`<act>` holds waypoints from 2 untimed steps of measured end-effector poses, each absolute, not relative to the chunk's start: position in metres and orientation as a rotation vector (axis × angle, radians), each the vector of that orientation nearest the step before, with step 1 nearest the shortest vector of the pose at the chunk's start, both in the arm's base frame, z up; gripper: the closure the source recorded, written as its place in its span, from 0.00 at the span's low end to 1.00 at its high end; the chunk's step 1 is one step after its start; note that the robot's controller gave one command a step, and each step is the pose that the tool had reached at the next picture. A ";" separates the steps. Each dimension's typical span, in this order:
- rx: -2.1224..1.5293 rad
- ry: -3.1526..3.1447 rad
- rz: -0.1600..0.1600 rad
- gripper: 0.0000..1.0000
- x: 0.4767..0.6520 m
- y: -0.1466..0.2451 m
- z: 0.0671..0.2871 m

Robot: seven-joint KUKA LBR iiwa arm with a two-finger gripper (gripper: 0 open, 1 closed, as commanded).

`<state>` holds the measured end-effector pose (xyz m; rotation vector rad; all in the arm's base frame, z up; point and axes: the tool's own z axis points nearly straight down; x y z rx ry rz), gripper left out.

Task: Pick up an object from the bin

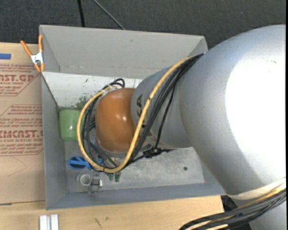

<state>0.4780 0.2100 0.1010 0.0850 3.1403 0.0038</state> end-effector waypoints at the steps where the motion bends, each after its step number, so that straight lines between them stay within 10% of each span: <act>1: 0.496 3.103 0.001 0.00 0.483 0.202 0.099; 2: 0.753 3.057 0.001 0.00 0.478 0.196 0.070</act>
Offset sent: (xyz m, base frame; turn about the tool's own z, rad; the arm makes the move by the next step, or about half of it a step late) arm 0.0052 -0.0079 -0.0010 0.2629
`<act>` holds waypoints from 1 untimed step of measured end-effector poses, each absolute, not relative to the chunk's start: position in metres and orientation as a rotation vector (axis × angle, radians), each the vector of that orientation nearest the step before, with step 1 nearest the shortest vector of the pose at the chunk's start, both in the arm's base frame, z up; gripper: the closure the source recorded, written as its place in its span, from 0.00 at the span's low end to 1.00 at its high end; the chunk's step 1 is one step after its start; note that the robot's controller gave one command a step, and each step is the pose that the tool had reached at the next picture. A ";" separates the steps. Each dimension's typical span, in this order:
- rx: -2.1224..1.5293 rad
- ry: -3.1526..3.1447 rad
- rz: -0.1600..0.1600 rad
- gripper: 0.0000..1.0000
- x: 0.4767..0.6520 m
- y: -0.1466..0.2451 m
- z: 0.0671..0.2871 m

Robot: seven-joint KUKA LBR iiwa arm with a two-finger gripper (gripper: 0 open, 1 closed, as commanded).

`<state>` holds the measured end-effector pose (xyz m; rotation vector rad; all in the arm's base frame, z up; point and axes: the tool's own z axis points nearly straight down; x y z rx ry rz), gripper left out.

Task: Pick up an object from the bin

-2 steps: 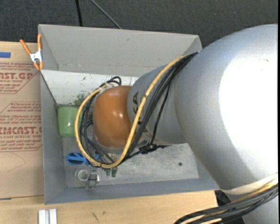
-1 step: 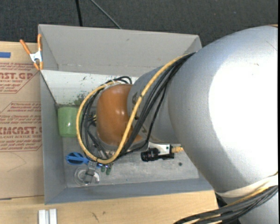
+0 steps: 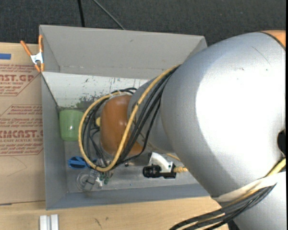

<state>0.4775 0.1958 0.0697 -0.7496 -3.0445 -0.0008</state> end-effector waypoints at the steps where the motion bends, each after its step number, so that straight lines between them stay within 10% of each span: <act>1: -0.748 -3.043 -0.003 0.00 0.477 0.196 0.070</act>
Offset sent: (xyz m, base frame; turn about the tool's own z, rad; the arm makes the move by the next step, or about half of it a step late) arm 0.0000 0.0000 0.0000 0.0000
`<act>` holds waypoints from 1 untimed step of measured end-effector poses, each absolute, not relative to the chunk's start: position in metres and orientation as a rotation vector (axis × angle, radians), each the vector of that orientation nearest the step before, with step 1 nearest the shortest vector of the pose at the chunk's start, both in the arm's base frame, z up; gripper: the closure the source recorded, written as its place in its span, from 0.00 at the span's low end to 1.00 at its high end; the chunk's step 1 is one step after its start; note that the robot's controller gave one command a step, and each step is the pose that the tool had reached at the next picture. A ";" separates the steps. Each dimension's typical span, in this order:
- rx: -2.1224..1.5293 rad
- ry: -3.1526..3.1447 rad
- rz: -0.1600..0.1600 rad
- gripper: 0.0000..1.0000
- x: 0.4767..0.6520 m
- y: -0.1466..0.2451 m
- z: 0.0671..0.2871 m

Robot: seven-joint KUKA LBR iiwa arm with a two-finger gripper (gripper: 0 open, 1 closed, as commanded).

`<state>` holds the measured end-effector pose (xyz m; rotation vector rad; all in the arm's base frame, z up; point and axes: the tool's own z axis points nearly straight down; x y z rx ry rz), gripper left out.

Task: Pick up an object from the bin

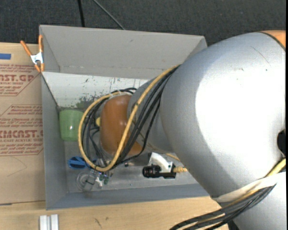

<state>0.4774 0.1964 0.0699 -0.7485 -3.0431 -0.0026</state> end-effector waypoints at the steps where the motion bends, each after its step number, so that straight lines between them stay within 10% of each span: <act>1: -0.749 -3.047 -0.008 1.00 0.480 0.197 0.074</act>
Offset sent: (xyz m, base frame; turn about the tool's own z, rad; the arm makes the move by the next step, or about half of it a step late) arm 0.0000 0.0000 0.0000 0.0000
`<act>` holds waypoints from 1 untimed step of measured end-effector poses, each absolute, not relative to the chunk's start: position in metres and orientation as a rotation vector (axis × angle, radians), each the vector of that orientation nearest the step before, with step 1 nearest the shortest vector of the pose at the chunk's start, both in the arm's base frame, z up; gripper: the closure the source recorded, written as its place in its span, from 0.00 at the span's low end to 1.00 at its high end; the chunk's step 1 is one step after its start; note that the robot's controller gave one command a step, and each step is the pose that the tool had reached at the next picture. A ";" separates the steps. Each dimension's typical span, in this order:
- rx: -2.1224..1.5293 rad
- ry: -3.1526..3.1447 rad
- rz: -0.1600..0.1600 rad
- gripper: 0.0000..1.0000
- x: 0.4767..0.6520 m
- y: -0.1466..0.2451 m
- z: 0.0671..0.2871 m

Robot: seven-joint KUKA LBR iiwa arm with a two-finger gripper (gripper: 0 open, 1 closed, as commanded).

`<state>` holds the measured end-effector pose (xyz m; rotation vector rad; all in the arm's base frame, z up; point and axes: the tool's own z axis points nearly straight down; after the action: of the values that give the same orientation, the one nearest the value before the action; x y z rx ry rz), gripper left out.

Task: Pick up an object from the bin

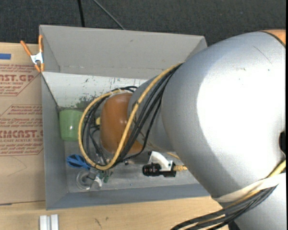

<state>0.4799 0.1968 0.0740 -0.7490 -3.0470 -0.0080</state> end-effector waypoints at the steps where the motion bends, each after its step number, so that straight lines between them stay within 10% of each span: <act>1: -0.748 -3.051 -0.005 1.00 0.481 0.198 0.080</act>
Offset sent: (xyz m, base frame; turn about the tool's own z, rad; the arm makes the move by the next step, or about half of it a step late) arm 0.0000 0.0000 0.0038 0.0000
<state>0.4808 0.1980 0.0801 -0.7478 -3.0514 -0.0047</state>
